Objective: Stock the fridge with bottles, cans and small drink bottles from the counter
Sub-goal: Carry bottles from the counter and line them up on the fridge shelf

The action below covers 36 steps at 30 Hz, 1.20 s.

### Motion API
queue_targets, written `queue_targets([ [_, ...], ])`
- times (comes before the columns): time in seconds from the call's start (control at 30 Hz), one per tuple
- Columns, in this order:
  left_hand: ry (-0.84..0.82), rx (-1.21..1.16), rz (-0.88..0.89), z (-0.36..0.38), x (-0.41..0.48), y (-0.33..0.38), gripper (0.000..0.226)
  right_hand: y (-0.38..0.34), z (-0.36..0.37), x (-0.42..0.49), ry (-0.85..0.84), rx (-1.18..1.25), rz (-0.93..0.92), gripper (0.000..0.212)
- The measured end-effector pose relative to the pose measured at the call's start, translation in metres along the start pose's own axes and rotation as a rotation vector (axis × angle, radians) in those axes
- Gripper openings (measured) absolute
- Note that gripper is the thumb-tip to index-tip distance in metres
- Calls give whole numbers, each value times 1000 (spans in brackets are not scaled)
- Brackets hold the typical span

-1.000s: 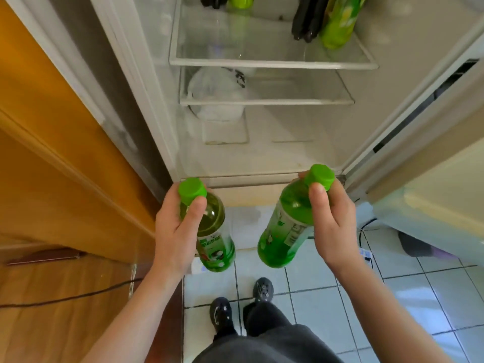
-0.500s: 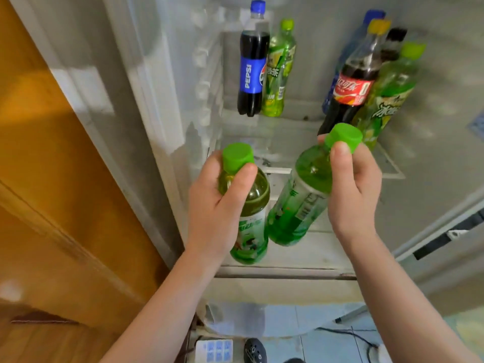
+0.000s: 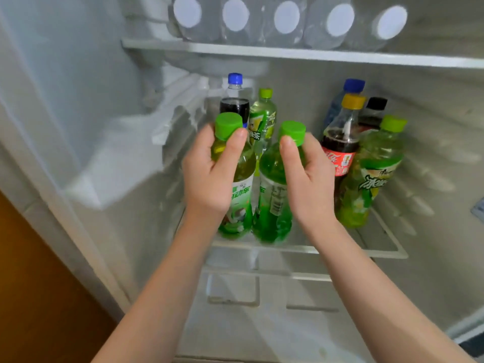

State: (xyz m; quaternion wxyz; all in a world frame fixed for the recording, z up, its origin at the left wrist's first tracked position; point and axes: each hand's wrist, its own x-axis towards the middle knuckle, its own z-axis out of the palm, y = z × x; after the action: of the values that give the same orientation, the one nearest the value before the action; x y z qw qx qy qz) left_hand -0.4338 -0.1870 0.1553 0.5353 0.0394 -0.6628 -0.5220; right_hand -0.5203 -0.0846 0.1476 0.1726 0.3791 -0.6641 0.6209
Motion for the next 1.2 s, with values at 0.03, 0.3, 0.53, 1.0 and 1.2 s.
queue_targets([
  [0.03, 23, 22, -1, 3, 3, -7, 10, 6, 4, 5, -4, -8, 15, 24],
  [0.3, 27, 172, 22, 6, 16, -47, 24, 31, 25, 26, -104, 4, 149, 39],
  [0.53, 94, 220, -5, 8, 12, -56, 7, 39, 24, 23, -107, 32, 196, 42],
  [1.0, -222, 420, -148, -31, -53, -103, 79, 77, 11, -42, -320, -261, 274, 81],
  [1.2, -253, 346, -167, -20, -13, -123, 79, 96, 38, -9, -316, -295, 265, 79],
])
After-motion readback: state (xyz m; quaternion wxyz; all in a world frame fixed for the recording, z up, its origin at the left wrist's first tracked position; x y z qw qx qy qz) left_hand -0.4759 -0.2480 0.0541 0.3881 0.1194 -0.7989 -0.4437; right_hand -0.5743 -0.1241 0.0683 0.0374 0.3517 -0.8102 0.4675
